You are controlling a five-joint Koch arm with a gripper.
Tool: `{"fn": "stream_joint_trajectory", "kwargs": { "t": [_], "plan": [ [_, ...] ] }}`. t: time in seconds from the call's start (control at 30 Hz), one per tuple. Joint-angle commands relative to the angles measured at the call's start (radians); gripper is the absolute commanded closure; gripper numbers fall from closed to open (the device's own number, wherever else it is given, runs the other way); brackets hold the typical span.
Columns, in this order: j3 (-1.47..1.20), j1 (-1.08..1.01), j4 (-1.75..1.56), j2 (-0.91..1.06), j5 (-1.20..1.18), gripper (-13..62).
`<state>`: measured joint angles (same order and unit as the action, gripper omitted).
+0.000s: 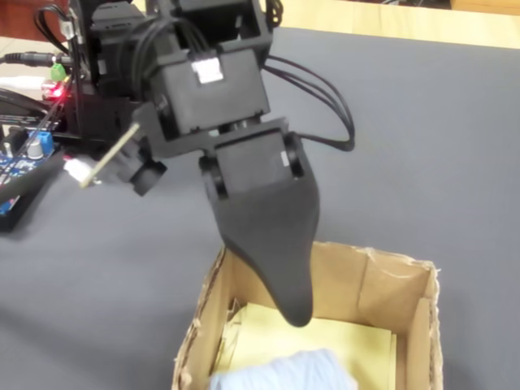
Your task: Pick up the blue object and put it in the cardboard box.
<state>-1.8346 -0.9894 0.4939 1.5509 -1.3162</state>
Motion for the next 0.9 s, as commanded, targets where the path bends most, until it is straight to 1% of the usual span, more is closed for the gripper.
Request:
{"fn": "stream_joint_trajectory", "kwargs": {
  "t": [0.0, 0.17, 0.3, 0.57, 0.77, 0.87],
  "plan": [
    [0.057, 0.02, -0.114, 0.072, -0.069, 15.7],
    [0.008, 0.109, -0.259, 0.161, -0.138, 15.7],
    [-0.083, 0.202, -0.354, 0.261, -0.176, 15.7],
    [-0.339, 0.437, -0.609, 0.502, -0.342, 15.3],
    [-0.489, 0.58, -0.664, 0.634, -0.373, 15.3],
    [-0.609, 0.692, -0.755, 0.713, -0.442, 15.2]
  ]
}}
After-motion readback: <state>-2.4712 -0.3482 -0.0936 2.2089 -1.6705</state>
